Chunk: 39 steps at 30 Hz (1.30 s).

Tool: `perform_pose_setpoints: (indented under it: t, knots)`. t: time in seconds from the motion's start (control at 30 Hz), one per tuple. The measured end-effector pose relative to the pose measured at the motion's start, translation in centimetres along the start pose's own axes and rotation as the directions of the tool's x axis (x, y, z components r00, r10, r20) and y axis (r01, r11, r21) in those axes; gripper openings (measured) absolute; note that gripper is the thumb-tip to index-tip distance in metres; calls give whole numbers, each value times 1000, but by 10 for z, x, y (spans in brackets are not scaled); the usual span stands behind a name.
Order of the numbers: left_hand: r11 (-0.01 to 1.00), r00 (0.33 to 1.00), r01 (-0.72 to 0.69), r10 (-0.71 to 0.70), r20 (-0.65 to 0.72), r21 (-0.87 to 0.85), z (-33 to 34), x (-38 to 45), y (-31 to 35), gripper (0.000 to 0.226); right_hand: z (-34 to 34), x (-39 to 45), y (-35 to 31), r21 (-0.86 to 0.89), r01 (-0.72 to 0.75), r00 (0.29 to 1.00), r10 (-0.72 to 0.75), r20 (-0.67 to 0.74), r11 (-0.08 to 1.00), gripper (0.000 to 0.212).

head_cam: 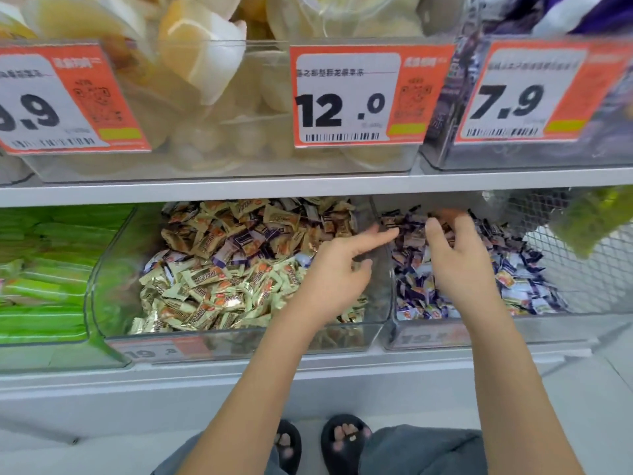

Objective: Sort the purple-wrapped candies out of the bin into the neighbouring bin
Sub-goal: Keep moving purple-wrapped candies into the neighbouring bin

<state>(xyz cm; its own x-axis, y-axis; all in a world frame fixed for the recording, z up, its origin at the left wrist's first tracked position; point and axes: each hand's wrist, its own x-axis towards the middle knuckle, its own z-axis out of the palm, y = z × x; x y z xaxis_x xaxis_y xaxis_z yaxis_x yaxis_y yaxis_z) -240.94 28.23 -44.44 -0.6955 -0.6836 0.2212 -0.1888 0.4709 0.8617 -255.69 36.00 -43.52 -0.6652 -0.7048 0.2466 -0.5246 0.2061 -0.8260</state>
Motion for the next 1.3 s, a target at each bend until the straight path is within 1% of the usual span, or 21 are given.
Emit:
perform_pose_setpoints:
  t: [0.07, 0.13, 0.2, 0.23, 0.3, 0.4, 0.47, 0.53, 0.57, 0.63, 0.67, 0.73, 0.77, 0.83, 0.87, 0.97, 1.03, 1.1, 1.2, 1.27, 1.3]
  knots:
    - [999, 995, 27, -29, -92, -23, -16, -7, -10, 51, -3, 3, 4, -27, 0, 1000, -1, -21, 1000, 26]
    - [992, 968, 93, -71, -240, 82, -40, -14, -24, 45, 2, 2, 1, -43, 32, 999, -33, -22, 999, 23]
    - [952, 934, 215, -134, -332, 220, -64, -16, -42, 43, 13, 1, -5, -59, 55, 998, -53, 35, 997, 17]
    - [921, 930, 264, -163, -330, 287, -73, -16, -52, 41, 19, 1, -8, -89, 57, 996, -51, 66, 994, 11]
    - [856, 943, 313, -229, -241, 412, -80, -13, -68, 37, 30, 0, -13, -139, 68, 995, -56, 86, 988, 17]
    - [783, 947, 309, -304, -103, 540, -79, -11, -81, 43, 37, -1, -20, -121, 115, 993, -114, 23, 986, 14]
    - [806, 951, 296, -296, -83, 513, -82, -9, -83, 44, 38, -1, -22, -80, 124, 992, -124, 3, 989, 12]
    - [873, 954, 299, -286, -92, 385, -85, -10, -80, 40, 40, -3, -25, -58, 124, 992, -125, -16, 991, 15]
    - [892, 953, 303, -284, -104, 336, -85, -11, -77, 35, 41, -4, -27, -68, 146, 988, -149, -44, 987, 16]
    - [893, 950, 313, -292, -111, 325, -87, -13, -73, 26, 45, -6, -38, -125, 240, 963, -252, -91, 963, 17]
    - [888, 946, 324, -302, -119, 326, -88, -15, -73, 22, 50, -6, -45, -146, 300, 948, -312, -67, 943, 19]
    - [884, 937, 342, -298, -181, 318, -97, -19, -73, 15, 67, -3, -59, -143, 394, 918, -383, 101, 908, 22]
    - [879, 930, 349, -282, -236, 325, -103, -22, -73, 12, 79, -2, -64, -160, 412, 899, -373, 229, 897, 22]
    - [840, 895, 398, -266, -358, 370, -116, -27, -77, 10, 103, 0, -64, -276, 439, 835, -276, 476, 855, 23]
    - [806, 877, 432, -270, -399, 405, -122, -30, -80, 10, 113, 0, -61, -318, 451, 800, -220, 558, 834, 27]
    - [719, 858, 496, -320, -402, 487, -134, -35, -92, 45, 123, 6, -53, -317, 420, 760, -138, 636, 850, 35]
    - [681, 865, 498, -352, -357, 537, -135, -32, -97, 64, 121, 8, -51, -300, 426, 757, -155, 635, 853, 34]
    - [605, 875, 484, -362, -322, 633, -133, -27, -99, 68, 112, 7, -51, -237, 410, 787, -210, 580, 881, 26]
    - [503, 892, 439, -340, -296, 744, -129, -21, -103, 64, 83, 4, -51, -125, 366, 882, -301, 362, 922, 23]
    - [506, 899, 427, -326, -293, 749, -128, -20, -106, 58, 63, 5, -48, -116, 348, 925, -320, 204, 931, 22]
    - [541, 900, 429, -324, -292, 723, -129, -19, -108, 53, 55, 7, -46, -119, 336, 937, -319, 140, 934, 19]
